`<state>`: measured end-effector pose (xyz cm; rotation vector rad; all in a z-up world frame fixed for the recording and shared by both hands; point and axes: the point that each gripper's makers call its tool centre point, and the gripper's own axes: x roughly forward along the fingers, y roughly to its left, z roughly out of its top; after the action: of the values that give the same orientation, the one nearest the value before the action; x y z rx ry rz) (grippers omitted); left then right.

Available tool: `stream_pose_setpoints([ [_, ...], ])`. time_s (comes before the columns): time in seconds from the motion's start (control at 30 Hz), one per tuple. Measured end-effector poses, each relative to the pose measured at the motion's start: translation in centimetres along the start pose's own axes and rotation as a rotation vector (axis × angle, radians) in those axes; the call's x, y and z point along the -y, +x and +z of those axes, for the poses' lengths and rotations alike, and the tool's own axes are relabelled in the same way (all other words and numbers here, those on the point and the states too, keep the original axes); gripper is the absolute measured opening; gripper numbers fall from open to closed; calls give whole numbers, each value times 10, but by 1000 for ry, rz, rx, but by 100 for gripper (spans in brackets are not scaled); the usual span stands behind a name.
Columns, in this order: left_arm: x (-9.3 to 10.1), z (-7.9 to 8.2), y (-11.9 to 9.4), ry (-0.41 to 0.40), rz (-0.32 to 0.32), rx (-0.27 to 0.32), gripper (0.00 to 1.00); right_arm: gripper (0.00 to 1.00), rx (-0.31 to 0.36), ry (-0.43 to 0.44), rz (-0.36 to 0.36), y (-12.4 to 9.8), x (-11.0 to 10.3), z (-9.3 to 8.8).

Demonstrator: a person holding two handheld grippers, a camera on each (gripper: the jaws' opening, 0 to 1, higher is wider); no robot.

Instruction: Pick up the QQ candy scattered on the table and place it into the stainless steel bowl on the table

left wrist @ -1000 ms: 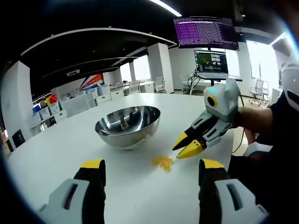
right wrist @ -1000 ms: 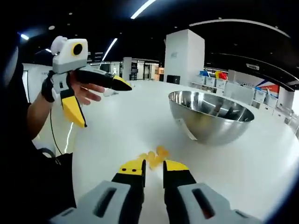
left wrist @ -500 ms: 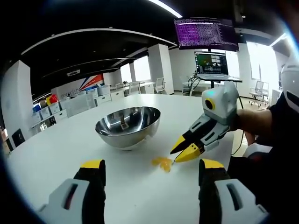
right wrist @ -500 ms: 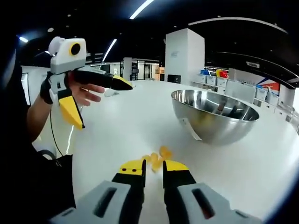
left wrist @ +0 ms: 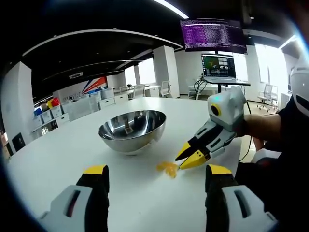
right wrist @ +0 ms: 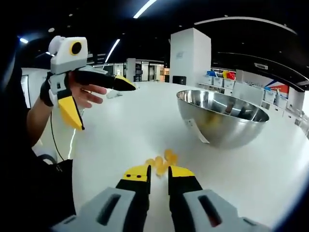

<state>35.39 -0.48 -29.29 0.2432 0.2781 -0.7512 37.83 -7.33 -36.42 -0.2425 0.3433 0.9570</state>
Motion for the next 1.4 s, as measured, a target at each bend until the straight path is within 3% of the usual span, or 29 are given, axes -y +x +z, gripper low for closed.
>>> stream_pose_setpoints([
  [1.4,-5,0,0,13,26,12,79,10,10,33,5,15,-4,-9],
])
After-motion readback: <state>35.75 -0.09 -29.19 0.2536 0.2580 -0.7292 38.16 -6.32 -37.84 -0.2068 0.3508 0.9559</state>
